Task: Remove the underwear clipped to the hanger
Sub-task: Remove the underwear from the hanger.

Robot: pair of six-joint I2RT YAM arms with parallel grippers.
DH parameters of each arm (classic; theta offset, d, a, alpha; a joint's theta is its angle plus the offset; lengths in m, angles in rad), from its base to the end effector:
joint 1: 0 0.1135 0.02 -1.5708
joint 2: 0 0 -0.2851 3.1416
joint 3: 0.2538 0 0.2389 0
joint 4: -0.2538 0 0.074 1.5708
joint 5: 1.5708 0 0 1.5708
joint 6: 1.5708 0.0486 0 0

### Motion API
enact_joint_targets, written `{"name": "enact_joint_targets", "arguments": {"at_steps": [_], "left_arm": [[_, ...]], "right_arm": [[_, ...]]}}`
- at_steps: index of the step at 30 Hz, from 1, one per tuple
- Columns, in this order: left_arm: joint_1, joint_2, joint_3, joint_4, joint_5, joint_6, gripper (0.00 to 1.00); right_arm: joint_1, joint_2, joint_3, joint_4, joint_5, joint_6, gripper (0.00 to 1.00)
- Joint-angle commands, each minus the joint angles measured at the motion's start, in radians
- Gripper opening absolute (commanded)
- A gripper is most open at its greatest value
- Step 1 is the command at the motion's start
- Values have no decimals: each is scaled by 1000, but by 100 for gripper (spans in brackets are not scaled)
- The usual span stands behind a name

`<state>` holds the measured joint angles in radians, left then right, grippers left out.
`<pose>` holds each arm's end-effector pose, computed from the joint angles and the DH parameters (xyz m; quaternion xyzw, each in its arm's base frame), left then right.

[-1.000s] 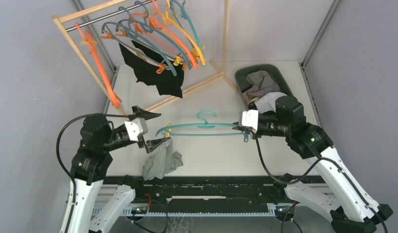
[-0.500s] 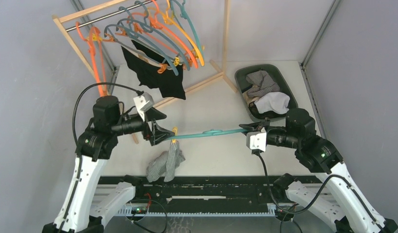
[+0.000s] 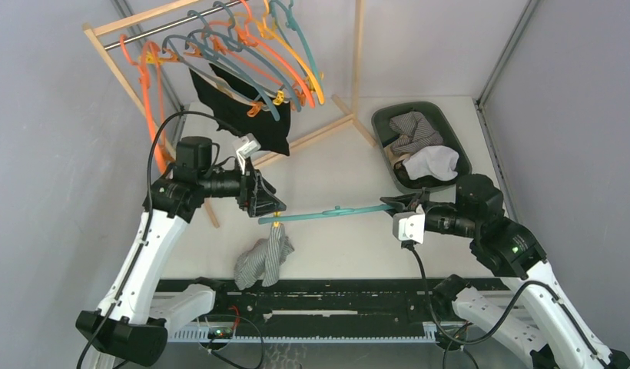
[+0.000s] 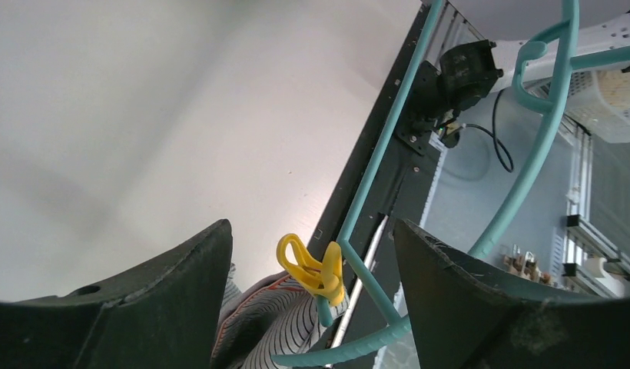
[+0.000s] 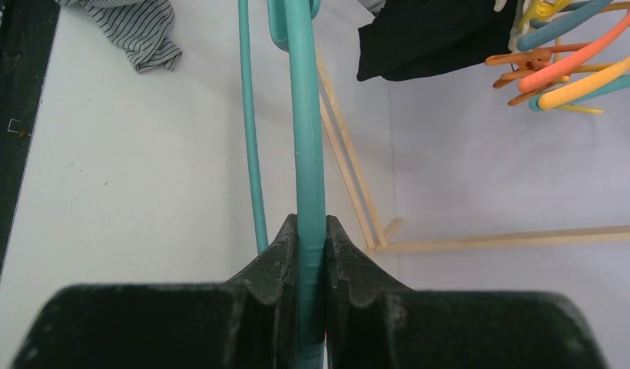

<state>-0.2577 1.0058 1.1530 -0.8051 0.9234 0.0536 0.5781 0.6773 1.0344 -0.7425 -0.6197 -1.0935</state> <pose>0.1536 -0.0806 0.3844 0.3186 0.7635 -0.4380 0.3518 0.0673 0.0776 0.3865 -0.7002 0.4034 0.1090 0.5789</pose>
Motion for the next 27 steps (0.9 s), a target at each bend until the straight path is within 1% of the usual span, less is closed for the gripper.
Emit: {"name": "enact_joint_targets", "arguments": {"at_steps": [1, 7, 11, 17, 22, 27], "left_arm": [[-2, 19, 18, -18, 90, -21, 79], [-3, 60, 4, -89, 150, 29, 71], [-3, 89, 12, -146, 177, 80, 70], [-3, 96, 10, -158, 196, 99, 59], [-3, 99, 11, -163, 196, 112, 46], [-3, 100, 12, -164, 191, 116, 38]], "right_arm": [[6, -15, 11, 39, -27, -7, 0], [6, -25, -3, 45, -24, -4, 0], [6, -29, -5, 45, -21, -5, 0], [5, -31, -5, 42, -21, 1, 0], [5, -35, -5, 37, -19, 1, 0], [5, -35, -5, 45, -18, 12, 0]]}}
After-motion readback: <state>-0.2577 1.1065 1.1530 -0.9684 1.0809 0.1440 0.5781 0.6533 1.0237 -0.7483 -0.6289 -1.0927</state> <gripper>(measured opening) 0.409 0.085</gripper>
